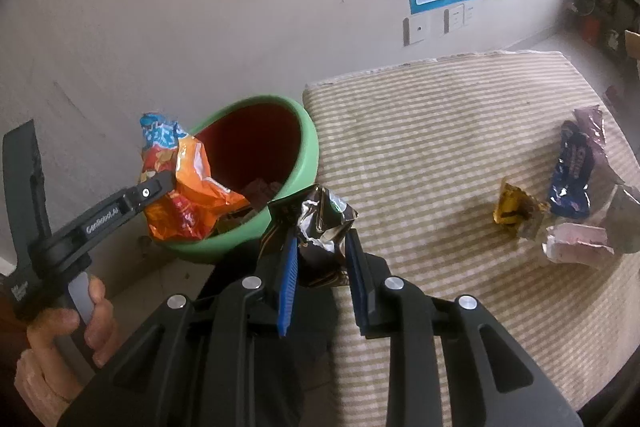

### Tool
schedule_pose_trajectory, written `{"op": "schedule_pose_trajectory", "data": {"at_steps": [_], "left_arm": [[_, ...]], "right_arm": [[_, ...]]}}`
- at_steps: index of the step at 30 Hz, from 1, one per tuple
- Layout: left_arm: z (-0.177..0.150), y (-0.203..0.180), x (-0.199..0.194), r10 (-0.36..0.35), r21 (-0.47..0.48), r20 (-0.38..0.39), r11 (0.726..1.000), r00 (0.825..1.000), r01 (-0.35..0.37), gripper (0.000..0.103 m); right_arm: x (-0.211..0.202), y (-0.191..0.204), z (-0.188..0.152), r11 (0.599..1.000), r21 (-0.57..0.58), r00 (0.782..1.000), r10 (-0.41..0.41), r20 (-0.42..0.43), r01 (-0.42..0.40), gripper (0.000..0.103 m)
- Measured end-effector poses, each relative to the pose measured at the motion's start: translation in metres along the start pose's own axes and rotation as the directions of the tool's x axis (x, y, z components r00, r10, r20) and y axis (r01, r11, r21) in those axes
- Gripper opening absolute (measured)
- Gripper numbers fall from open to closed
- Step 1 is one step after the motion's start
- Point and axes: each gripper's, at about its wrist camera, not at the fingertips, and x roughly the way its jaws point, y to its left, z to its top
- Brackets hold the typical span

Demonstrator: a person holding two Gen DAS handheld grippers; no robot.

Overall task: Collect trash
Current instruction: 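Carry the chip bag and foil wrapper over the red bin with both grippers, then open both grippers to drop the chip bag and foil wrapper into the bin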

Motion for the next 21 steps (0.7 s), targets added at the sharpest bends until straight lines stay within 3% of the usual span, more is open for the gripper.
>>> {"op": "schedule_pose_trajectory", "data": {"at_steps": [18, 19, 21], "left_arm": [[0.025, 0.032, 0.004, 0.07, -0.071, 0.045, 0.995, 0.997, -0.067, 0.028], [0.025, 0.033, 0.004, 0.074, -0.073, 0.046, 0.995, 0.996, -0.071, 0.03], [0.025, 0.035, 0.005, 0.076, -0.084, 0.047, 0.994, 0.996, -0.072, 0.043]], "right_arm": [[0.034, 0.059, 0.065, 0.992, -0.114, 0.998, 0.051, 0.022, -0.048, 0.025], [0.034, 0.061, 0.066, 0.992, -0.119, 0.998, 0.051, 0.022, -0.048, 0.026], [0.036, 0.065, 0.07, 0.99, -0.128, 0.998, 0.057, 0.018, -0.054, 0.026]]}}
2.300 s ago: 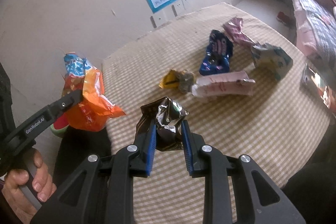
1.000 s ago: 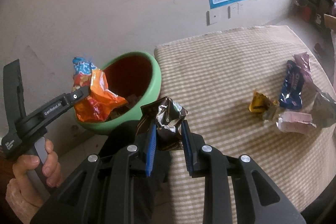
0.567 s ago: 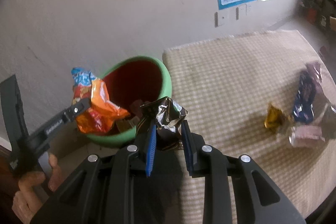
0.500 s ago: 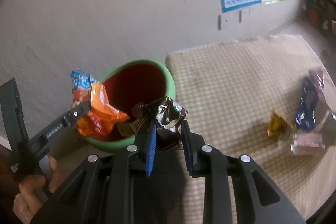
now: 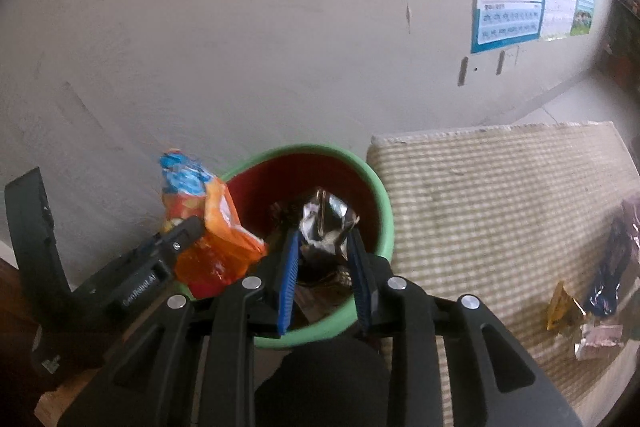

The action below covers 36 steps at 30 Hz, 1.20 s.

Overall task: Collect trash
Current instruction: 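Open both grippers to drop the chip bag and foil wrapper into the bin, then grasp the pink-and-white strawberry milk carton with the right gripper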

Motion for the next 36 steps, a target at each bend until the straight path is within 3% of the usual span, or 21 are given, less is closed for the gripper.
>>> {"op": "schedule_pose_trajectory", "data": {"at_steps": [2, 4, 12, 17, 19, 23, 26, 32, 36], "left_arm": [[0.0, 0.002, 0.0, -0.005, -0.02, 0.009, 1.0, 1.0, 0.005, 0.048], [0.001, 0.005, 0.0, -0.003, -0.031, 0.007, 1.0, 1.0, 0.004, 0.048], [-0.001, 0.002, 0.0, -0.011, -0.025, -0.014, 1.0, 1.0, 0.01, 0.049], [-0.006, -0.009, 0.002, -0.032, 0.009, -0.036, 0.999, 0.999, 0.032, 0.051], [-0.009, -0.017, 0.003, -0.04, 0.028, -0.048, 0.999, 0.998, 0.042, 0.051], [-0.016, -0.032, 0.004, -0.055, 0.059, -0.067, 0.997, 0.996, 0.059, 0.052], [-0.021, -0.047, 0.007, -0.065, 0.08, -0.085, 0.994, 0.994, 0.072, 0.053], [-0.033, -0.076, 0.008, -0.08, 0.14, -0.121, 0.985, 0.989, 0.097, 0.053], [-0.042, -0.095, 0.004, -0.083, 0.186, -0.134, 0.977, 0.988, 0.107, 0.055]], "right_arm": [[0.001, 0.0, 0.001, 1.0, 0.0, 1.0, 0.003, -0.002, -0.003, 0.026], [0.002, -0.002, 0.001, 1.0, 0.008, 1.0, 0.007, -0.003, -0.007, 0.033], [-0.008, -0.016, -0.008, 0.999, 0.039, 1.0, 0.007, 0.005, -0.008, 0.039], [-0.029, -0.053, -0.033, 0.996, 0.061, 0.998, -0.065, 0.002, 0.064, 0.047], [-0.037, -0.078, -0.045, 0.992, 0.054, 0.993, -0.117, -0.024, 0.118, 0.055], [-0.056, -0.145, -0.063, 0.96, 0.069, 0.961, -0.265, -0.08, 0.271, 0.058], [-0.066, -0.195, -0.075, 0.932, 0.082, 0.929, -0.34, -0.147, 0.354, 0.07], [-0.047, -0.242, -0.095, 0.918, -0.077, 0.875, -0.395, -0.281, 0.39, 0.075], [-0.028, -0.25, -0.101, 0.918, -0.162, 0.863, -0.396, -0.315, 0.362, 0.075]]}}
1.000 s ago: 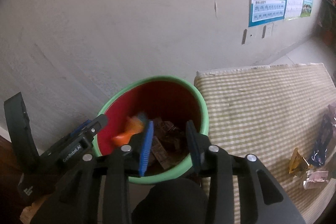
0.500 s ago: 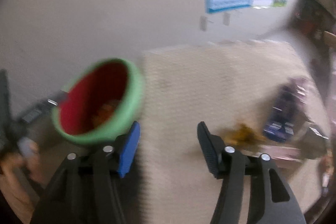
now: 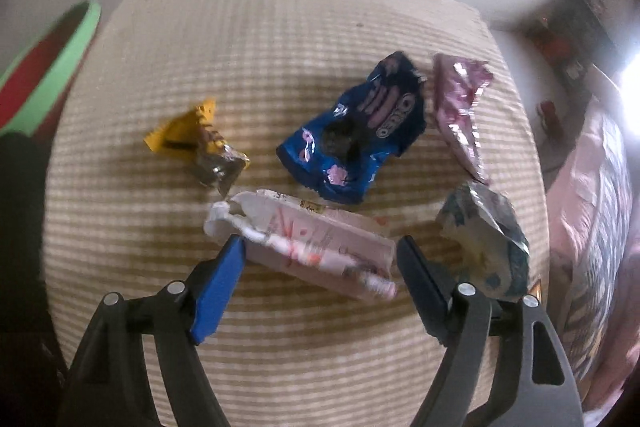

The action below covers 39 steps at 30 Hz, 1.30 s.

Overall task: Collect trash
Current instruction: 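Grasp the pink-and-white strawberry milk carton with the right gripper, then grasp the small yellow wrapper with the left gripper while the right gripper holds the carton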

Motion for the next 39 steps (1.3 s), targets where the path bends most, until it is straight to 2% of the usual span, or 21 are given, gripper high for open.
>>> {"op": "schedule_pose_trajectory", "data": {"at_steps": [2, 5, 7, 8, 9, 10, 13, 16, 20, 22, 24, 25, 27, 29, 31, 34, 37, 39], "left_arm": [[-0.002, -0.007, -0.001, 0.0, 0.02, -0.007, 1.0, 1.0, 0.0, 0.055], [-0.004, -0.02, 0.0, 0.004, 0.054, -0.016, 0.999, 1.0, -0.003, 0.055], [-0.006, -0.03, 0.002, 0.004, 0.076, -0.026, 0.997, 1.0, -0.002, 0.055], [-0.007, -0.034, 0.004, 0.002, 0.083, -0.031, 0.997, 1.0, 0.001, 0.055], [-0.008, -0.041, 0.006, -0.005, 0.097, -0.039, 0.995, 0.999, 0.009, 0.055], [-0.01, -0.048, 0.007, -0.012, 0.109, -0.046, 0.994, 0.999, 0.017, 0.055], [-0.014, -0.071, 0.01, -0.039, 0.157, -0.06, 0.986, 0.997, 0.048, 0.055], [-0.017, -0.094, 0.015, -0.07, 0.21, -0.077, 0.974, 0.995, 0.085, 0.055], [-0.021, -0.129, 0.029, -0.108, 0.282, -0.103, 0.95, 0.989, 0.134, 0.058], [-0.022, -0.145, 0.041, -0.116, 0.311, -0.12, 0.939, 0.986, 0.148, 0.058], [-0.022, -0.162, 0.055, -0.117, 0.34, -0.148, 0.926, 0.982, 0.162, 0.058], [-0.023, -0.174, 0.064, -0.127, 0.359, -0.161, 0.916, 0.979, 0.178, 0.058], [-0.024, -0.194, 0.077, -0.125, 0.396, -0.185, 0.898, 0.975, 0.19, 0.058], [-0.025, -0.208, 0.085, -0.13, 0.421, -0.2, 0.884, 0.971, 0.205, 0.058], [-0.028, -0.224, 0.095, -0.125, 0.457, -0.205, 0.865, 0.971, 0.207, 0.058], [-0.03, -0.239, 0.114, -0.089, 0.488, -0.222, 0.852, 0.971, 0.19, 0.057], [-0.029, -0.245, 0.133, -0.066, 0.465, -0.269, 0.865, 0.961, 0.189, 0.045], [-0.031, -0.245, 0.146, -0.056, 0.443, -0.317, 0.874, 0.947, 0.2, 0.024]], "right_arm": [[0.004, -0.001, -0.003, 1.0, -0.009, 1.0, 0.017, -0.005, -0.017, 0.074], [0.003, 0.003, -0.005, 0.999, -0.02, 0.999, 0.037, 0.01, -0.037, 0.056], [-0.001, 0.006, -0.009, 0.999, -0.032, 1.0, 0.015, 0.022, -0.015, 0.036], [-0.003, 0.006, -0.012, 0.999, -0.03, 1.0, 0.011, 0.024, -0.01, 0.03], [-0.006, 0.004, -0.016, 1.0, -0.016, 0.999, 0.024, 0.029, -0.023, 0.014], [-0.007, 0.002, -0.02, 0.998, 0.006, 0.997, 0.069, 0.028, -0.069, 0.005], [-0.014, -0.002, -0.032, 0.995, 0.058, 0.995, 0.079, 0.059, -0.082, 0.004], [-0.026, -0.006, -0.052, 0.973, 0.158, 0.982, 0.155, 0.108, -0.171, 0.003], [-0.039, -0.001, -0.093, 0.897, 0.313, 0.946, 0.26, 0.194, -0.311, 0.003], [-0.037, 0.004, -0.112, 0.834, 0.4, 0.922, 0.307, 0.237, -0.38, 0.003], [-0.035, 0.007, -0.117, 0.802, 0.436, 0.911, 0.324, 0.256, -0.408, 0.004], [-0.035, 0.013, -0.121, 0.805, 0.441, 0.916, 0.309, 0.258, -0.396, 0.004], [-0.044, 0.016, -0.112, 0.827, 0.416, 0.921, 0.289, 0.261, -0.378, 0.008], [-0.046, 0.018, -0.11, 0.824, 0.413, 0.916, 0.294, 0.274, -0.388, 0.014], [-0.044, 0.016, -0.112, 0.823, 0.422, 0.918, 0.283, 0.276, -0.381, 0.033], [-0.038, 0.007, -0.12, 0.798, 0.451, 0.911, 0.293, 0.289, -0.399, 0.039], [-0.036, -0.004, -0.125, 0.762, 0.482, 0.898, 0.311, 0.311, -0.431, 0.042], [-0.034, -0.01, -0.127, 0.743, 0.499, 0.892, 0.323, 0.317, -0.447, 0.044]]}}
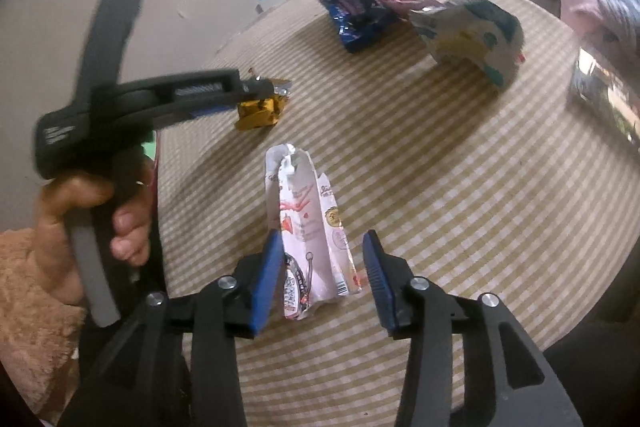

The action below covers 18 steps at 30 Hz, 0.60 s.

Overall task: Collect trash
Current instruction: 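Grasp the small yellow wrapper with the left gripper while the right gripper holds the carton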

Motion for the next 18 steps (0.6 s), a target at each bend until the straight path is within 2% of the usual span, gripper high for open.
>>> {"op": "schedule_pose_trajectory", "data": {"at_steps": [1, 3, 6, 13, 16, 18], "left_arm": [[0.0, 0.002, 0.006, -0.012, -0.018, -0.023, 1.0, 1.0, 0.012, 0.021], [-0.003, 0.007, 0.004, -0.028, -0.057, -0.013, 0.998, 1.0, 0.027, 0.014], [-0.01, 0.013, -0.008, -0.031, -0.077, 0.003, 0.997, 1.0, 0.031, 0.009], [-0.039, 0.022, -0.041, 0.0, -0.05, 0.028, 0.999, 1.0, 0.001, 0.01], [-0.047, 0.025, -0.041, 0.014, -0.05, 0.021, 0.999, 1.0, -0.012, 0.013], [-0.054, 0.029, -0.041, 0.024, -0.059, 0.022, 0.998, 0.999, -0.023, 0.02]], "right_arm": [[-0.001, -0.002, 0.0, 1.0, 0.011, 1.0, 0.005, -0.001, -0.005, 0.044], [-0.002, -0.005, 0.0, 1.0, 0.023, 1.0, 0.016, 0.0, -0.016, 0.044], [-0.002, -0.005, 0.001, 1.0, 0.023, 1.0, 0.022, -0.007, -0.022, 0.044], [0.006, 0.0, 0.002, 0.999, -0.007, 0.999, 0.036, -0.036, -0.036, 0.047], [0.011, 0.006, 0.002, 0.999, -0.037, 0.998, 0.032, -0.059, -0.034, 0.048], [0.016, 0.011, 0.001, 0.998, -0.064, 0.997, 0.02, -0.079, -0.026, 0.049]]}}
